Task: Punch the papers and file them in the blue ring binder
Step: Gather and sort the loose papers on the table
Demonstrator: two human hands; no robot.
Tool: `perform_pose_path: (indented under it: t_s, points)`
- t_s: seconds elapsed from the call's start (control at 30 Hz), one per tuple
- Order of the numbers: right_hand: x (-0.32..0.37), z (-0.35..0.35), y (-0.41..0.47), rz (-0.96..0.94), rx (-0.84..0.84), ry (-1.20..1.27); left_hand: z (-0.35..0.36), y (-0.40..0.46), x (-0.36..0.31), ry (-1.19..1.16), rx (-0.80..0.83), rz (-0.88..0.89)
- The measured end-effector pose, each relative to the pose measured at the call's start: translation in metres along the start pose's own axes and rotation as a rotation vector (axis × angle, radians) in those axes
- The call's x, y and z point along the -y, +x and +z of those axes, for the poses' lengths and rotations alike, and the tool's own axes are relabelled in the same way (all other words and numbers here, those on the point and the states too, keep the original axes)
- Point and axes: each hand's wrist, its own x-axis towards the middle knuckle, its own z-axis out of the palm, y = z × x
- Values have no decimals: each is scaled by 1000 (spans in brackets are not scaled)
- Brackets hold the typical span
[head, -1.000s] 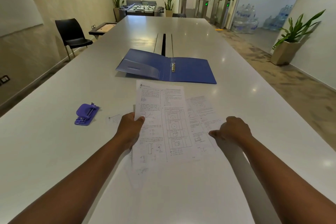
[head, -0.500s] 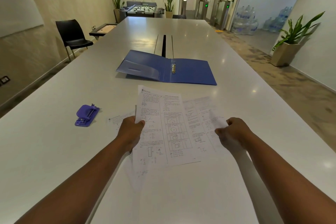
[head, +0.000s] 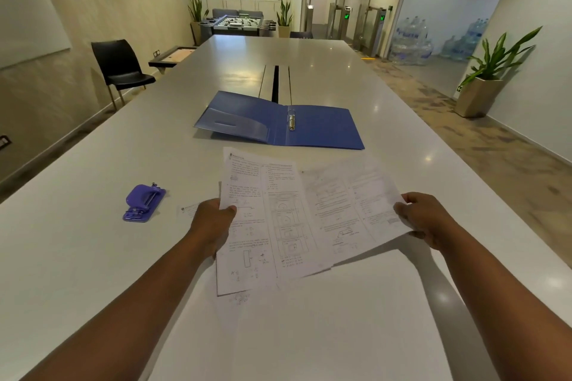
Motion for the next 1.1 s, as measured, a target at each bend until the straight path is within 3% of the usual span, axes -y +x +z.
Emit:
perform_pose_path:
  t_s: [0.27,0.63,0.83,1.1]
  points:
    - [13,-11,-10,-101,21,207,-29,15,-13,47,-25,19]
    - [24,34,-32,-74,286,389,-5,7,-26,-319,215,-73]
    - [27,54,-38,-107,442,430,0,3,-38,-349,292,-15]
    - [35,72,-43,-238,288,380,5,-5,-50,-336,258,23]
